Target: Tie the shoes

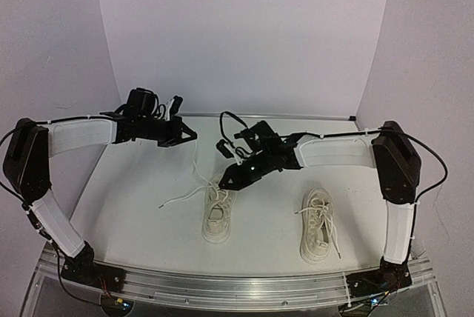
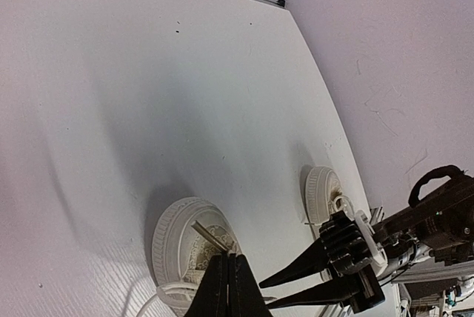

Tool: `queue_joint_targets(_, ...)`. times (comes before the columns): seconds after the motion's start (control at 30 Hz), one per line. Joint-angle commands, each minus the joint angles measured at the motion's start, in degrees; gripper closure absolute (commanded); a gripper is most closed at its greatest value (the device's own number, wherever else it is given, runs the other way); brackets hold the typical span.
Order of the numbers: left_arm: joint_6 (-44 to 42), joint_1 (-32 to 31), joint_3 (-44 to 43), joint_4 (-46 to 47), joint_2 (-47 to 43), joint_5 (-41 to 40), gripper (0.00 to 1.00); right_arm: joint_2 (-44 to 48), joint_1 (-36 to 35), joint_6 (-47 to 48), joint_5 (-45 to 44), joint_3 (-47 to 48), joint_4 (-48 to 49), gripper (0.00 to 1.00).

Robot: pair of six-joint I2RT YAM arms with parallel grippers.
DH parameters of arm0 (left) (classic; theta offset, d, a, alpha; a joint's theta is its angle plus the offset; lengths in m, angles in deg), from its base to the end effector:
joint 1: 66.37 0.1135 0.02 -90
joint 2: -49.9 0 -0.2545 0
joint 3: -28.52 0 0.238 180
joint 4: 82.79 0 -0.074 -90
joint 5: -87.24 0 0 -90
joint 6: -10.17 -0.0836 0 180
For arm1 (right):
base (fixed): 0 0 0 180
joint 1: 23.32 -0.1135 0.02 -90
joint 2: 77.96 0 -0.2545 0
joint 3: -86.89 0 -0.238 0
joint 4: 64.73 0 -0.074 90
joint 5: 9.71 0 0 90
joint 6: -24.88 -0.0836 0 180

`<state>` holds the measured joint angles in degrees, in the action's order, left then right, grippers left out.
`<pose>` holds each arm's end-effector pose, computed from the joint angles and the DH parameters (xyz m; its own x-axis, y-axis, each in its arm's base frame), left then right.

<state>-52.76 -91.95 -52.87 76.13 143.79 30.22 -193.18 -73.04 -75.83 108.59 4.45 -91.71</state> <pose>0.3319 -0.2093 0.2362 -0.7952 -0.0426 -0.6048 0.4597 0.6081 -0.6472 0.2673 0.3767 0.1678 -0.6117 -0.4687 -0.6372 -0.7899 0.4061 0.4595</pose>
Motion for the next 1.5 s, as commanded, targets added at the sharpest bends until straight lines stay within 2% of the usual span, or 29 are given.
queue_joint_targets(0.0, -0.3, -0.2, -3.3, 1.4, -0.7, 0.6, 1.0, -3.0, -0.3, 0.0, -2.6, 4.5, -3.2, 0.75)
queue_joint_targets(0.1, -0.5, -0.2, -3.4, 1.4, -0.5, 0.8, 1.0, -4.2, -0.4, 0.3, -2.0, 5.5, -4.5, 0.72)
queue_joint_targets(0.2, -0.7, -0.2, -3.8, 1.3, -0.1, 1.0, 1.0, -4.8, -0.6, 0.9, -1.1, 5.9, -5.2, 0.74)
queue_joint_targets(0.23, -0.7, -0.2, -3.9, 1.2, 0.0, 1.0, 1.0, -4.9, -0.7, 1.1, -0.9, 5.9, -5.5, 0.77)
queue_joint_targets(0.33, -0.3, -0.2, -4.0, 1.2, 0.4, 1.3, 1.0, -3.5, -1.1, 2.2, -0.5, 5.5, -5.5, 0.95)
queue_joint_targets(0.4, 0.6, -0.2, -3.9, 1.7, 0.9, 2.1, 1.0, -1.7, -1.6, 3.3, -0.8, 4.9, -4.9, 1.0)
queue_joint_targets(0.53, 3.5, -0.9, -3.3, 4.7, 3.0, 6.0, 1.0, 2.6, -2.3, 5.1, -1.1, 1.5, -0.2, 1.0)
queue_joint_targets(0.73, 4.2, -4.1, -3.2, 4.4, 7.1, 9.6, 1.0, 6.7, -2.6, 6.5, -0.8, -1.7, 4.5, 1.0)
queue_joint_targets(0.93, 8.5, -5.9, 1.0, 10.1, 9.6, 15.4, 1.0, 7.5, -2.7, 7.9, -1.4, -2.8, 5.1, 1.0)
queue_joint_targets(1.47, 9.9, -10.3, 12.0, 12.5, 8.2, 24.9, 1.0, 9.2, -2.8, 7.6, -4.6, -5.3, 7.0, 1.0)
